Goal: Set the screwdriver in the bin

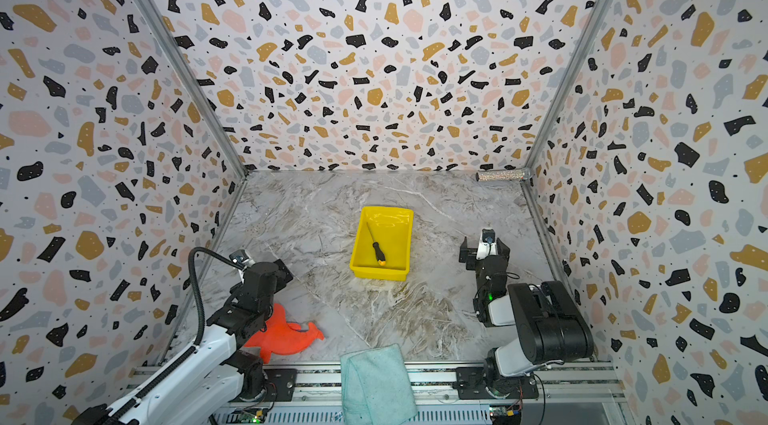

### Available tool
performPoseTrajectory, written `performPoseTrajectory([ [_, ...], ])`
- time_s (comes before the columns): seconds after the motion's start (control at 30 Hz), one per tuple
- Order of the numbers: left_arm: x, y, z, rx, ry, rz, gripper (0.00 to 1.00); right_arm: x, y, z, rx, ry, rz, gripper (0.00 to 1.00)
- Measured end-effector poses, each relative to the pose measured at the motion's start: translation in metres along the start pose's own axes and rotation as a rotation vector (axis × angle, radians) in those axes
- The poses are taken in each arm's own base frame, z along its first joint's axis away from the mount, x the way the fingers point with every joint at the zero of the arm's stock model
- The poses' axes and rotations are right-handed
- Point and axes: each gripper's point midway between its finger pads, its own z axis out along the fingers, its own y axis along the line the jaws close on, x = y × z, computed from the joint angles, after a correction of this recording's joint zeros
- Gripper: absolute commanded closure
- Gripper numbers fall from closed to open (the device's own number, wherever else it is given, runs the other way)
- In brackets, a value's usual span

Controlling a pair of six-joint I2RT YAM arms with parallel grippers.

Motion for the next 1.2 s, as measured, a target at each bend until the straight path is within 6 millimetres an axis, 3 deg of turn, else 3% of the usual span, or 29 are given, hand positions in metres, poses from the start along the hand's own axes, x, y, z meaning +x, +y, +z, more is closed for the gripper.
performPoseTrajectory([
  [0.13,-0.014,-0.010,0.001,0.013,-0.026,0.001,0.00,0.000,0.000,0.000,0.000,0.000,0.000,0.01],
  [0.33,-0.080,-0.049,0.001,0.047,-0.181,0.020,0.00,0.000,0.000,0.000,0.001,0.000,0.003,0.01],
  [0.4,-0.089,-0.058,0.006,0.053,-0.226,0.071,0.00,0.000,0.000,0.000,0.001,0.000,0.003,0.01],
  [0.47,-0.085,-0.060,0.014,0.044,-0.253,0.147,0.00,0.000,0.000,0.000,0.001,0.000,0.003,0.01],
  [0.63,-0.047,-0.042,0.033,-0.014,-0.243,0.369,0.00,0.000,0.000,0.000,0.001,0.000,0.003,0.01],
  [0.7,-0.041,-0.039,0.036,-0.022,-0.243,0.409,0.00,0.000,0.000,0.000,0.001,0.000,0.003,0.01],
  [0.97,-0.051,-0.047,0.036,0.004,-0.321,0.417,0.00,0.000,0.000,0.000,0.001,-0.001,0.003,0.01],
  [1.2,-0.043,-0.048,0.043,0.045,-0.333,0.414,0.00,-0.001,0.000,0.000,0.001,-0.006,0.004,0.01],
])
